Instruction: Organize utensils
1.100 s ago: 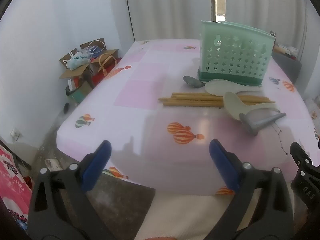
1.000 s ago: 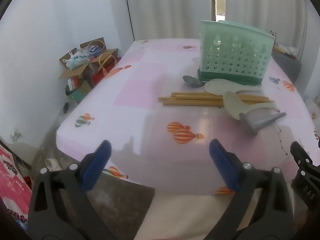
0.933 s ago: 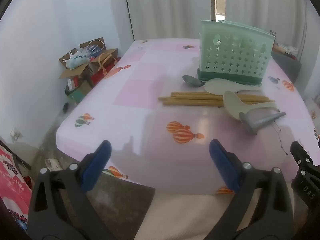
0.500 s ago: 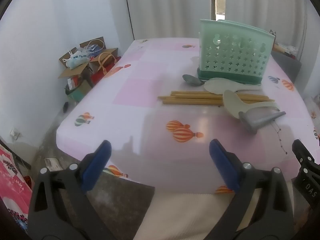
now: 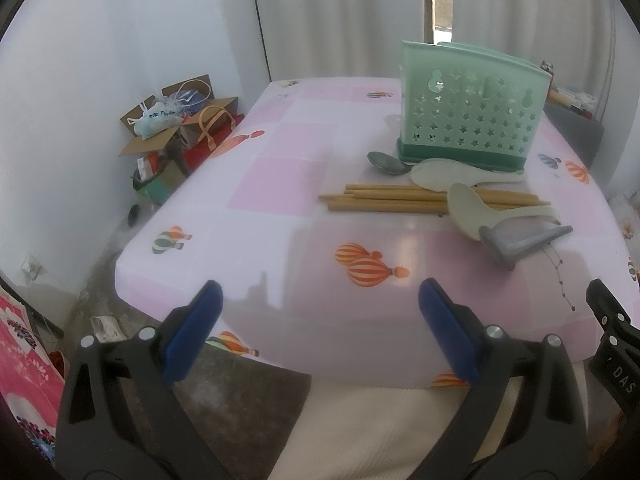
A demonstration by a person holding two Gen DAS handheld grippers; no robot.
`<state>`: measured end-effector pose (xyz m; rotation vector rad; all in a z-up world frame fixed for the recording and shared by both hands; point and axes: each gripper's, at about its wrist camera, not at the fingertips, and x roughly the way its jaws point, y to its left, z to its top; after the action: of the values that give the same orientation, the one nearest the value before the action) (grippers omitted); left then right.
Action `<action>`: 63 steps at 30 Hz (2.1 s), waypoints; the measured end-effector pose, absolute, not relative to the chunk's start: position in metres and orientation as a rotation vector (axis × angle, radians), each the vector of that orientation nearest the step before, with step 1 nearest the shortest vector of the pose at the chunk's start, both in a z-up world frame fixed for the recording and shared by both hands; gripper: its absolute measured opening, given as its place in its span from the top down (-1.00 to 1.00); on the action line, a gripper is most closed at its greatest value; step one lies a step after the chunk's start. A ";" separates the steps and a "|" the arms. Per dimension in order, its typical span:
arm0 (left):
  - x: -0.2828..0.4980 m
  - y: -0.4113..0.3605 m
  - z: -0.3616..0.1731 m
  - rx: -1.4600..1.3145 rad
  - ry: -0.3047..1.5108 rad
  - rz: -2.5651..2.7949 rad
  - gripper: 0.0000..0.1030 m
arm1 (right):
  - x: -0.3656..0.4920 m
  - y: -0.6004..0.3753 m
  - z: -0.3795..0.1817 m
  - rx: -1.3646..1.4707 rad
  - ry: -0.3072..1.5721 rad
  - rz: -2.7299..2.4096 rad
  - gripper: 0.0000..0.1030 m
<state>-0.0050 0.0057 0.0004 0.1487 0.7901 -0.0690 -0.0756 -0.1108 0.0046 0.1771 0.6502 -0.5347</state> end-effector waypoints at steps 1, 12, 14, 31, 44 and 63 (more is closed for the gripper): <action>-0.006 0.006 0.000 0.148 0.790 -0.069 -0.83 | -0.076 -0.111 0.005 0.177 0.650 -0.534 -0.88; -0.004 0.005 0.001 0.150 0.791 -0.067 -0.83 | -0.076 -0.110 0.005 0.176 0.646 -0.537 -0.88; -0.005 0.006 0.001 0.151 0.791 -0.067 -0.83 | -0.076 -0.111 0.006 0.178 0.645 -0.537 -0.88; -0.003 0.012 0.007 0.151 0.791 -0.058 -0.83 | -0.075 -0.111 0.007 0.187 0.641 -0.538 -0.88; -0.003 0.012 0.007 0.154 0.795 -0.058 -0.83 | -0.077 -0.108 0.006 0.183 0.644 -0.534 -0.88; 0.050 -0.001 -0.036 0.169 0.941 -0.183 -0.83 | -0.054 -0.115 -0.022 0.229 0.776 -0.473 -0.88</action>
<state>0.0499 -0.0005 -0.0361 0.1693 0.9412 -0.1828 -0.0536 -0.1154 -0.0215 0.2288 0.7759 -0.4735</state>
